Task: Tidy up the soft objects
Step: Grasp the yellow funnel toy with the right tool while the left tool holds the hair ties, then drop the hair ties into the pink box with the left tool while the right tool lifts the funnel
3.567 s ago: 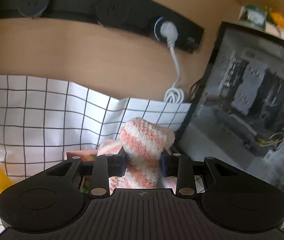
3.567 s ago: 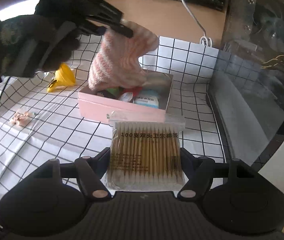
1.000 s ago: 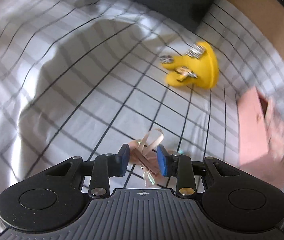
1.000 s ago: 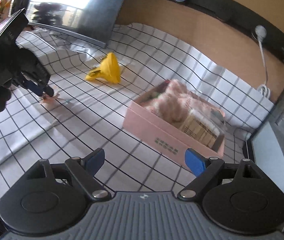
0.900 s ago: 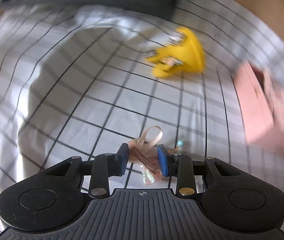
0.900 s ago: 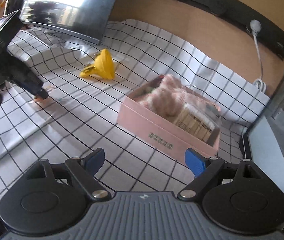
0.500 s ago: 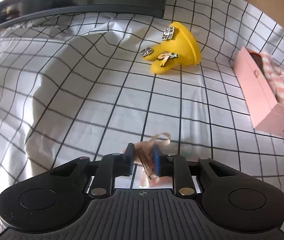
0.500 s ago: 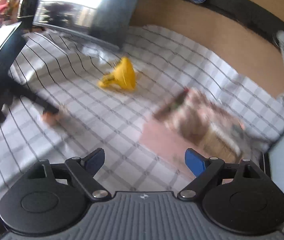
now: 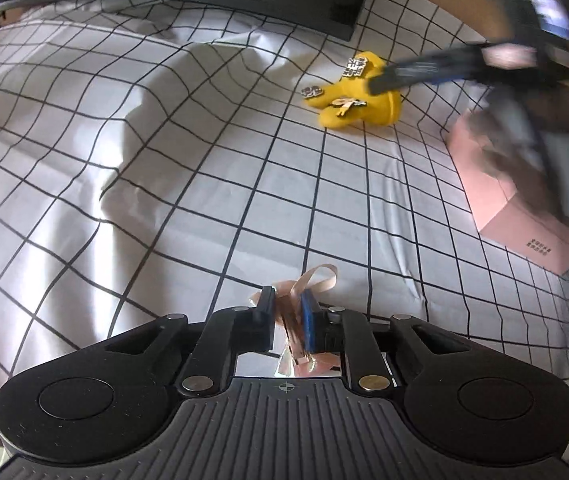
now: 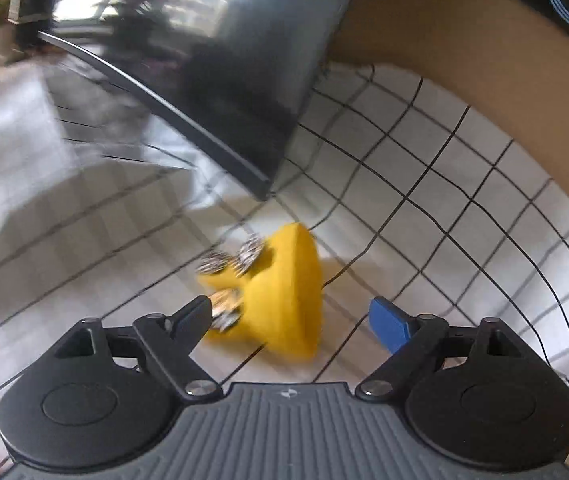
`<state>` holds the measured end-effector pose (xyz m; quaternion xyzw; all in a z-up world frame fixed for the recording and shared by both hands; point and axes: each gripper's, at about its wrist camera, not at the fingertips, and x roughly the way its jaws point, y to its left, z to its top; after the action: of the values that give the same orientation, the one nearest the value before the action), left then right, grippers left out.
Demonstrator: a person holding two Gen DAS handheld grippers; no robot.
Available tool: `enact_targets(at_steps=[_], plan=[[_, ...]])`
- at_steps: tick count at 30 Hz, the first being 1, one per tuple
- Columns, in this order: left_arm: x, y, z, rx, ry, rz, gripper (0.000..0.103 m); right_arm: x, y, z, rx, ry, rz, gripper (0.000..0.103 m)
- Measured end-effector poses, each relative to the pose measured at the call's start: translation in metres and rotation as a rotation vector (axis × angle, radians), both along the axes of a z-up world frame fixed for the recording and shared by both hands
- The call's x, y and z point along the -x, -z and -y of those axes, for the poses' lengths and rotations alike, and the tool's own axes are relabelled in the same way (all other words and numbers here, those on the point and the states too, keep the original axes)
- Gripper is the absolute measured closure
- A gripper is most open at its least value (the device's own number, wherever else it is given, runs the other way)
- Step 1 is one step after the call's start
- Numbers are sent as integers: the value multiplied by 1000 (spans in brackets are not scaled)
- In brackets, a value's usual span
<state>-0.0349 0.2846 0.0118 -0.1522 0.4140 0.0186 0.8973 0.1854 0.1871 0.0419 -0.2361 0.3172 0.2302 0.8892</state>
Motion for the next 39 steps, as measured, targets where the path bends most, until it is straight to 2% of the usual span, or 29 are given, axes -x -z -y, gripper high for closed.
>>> enact_targets(at_steps=[1, 4, 6, 11, 17, 21, 25, 28, 30, 32, 36, 39], plan=[[0, 0, 1, -7, 2, 3, 87, -8, 6, -5, 14, 17, 4, 21], [2, 1, 1, 1, -2, 12, 87, -18, 12, -13, 29, 23, -16, 35], [3, 2, -1, 17, -4, 19, 87, -11, 11, -19, 47, -19, -29, 68], [2, 3, -2, 22, 5, 23, 87, 32, -2, -20, 90, -124, -27, 90], [1, 2, -1, 11, 15, 14, 86, 102, -38, 17, 47, -201, -53, 92], [1, 2, 0, 5, 17, 14, 87, 140, -58, 59, -4, -181, -79, 92], [6, 1, 12, 30, 92, 29, 87, 171, -65, 110, -40, -88, -97, 92], [12, 1, 31, 16, 169, 38, 87, 188, -52, 146, -38, -9, -120, 92], [13, 1, 40, 35, 206, 42, 87, 197, -40, 166, -37, 58, -141, 92], [11, 0, 49, 50, 226, 25, 87, 201, -30, 187, -85, 126, -191, 93], [5, -18, 69, 22, 306, 46, 87, 211, -21, 218, -143, 236, -234, 93], [-4, -34, 85, 48, 396, 68, 87, 227, -27, 239, -181, 274, -195, 93]])
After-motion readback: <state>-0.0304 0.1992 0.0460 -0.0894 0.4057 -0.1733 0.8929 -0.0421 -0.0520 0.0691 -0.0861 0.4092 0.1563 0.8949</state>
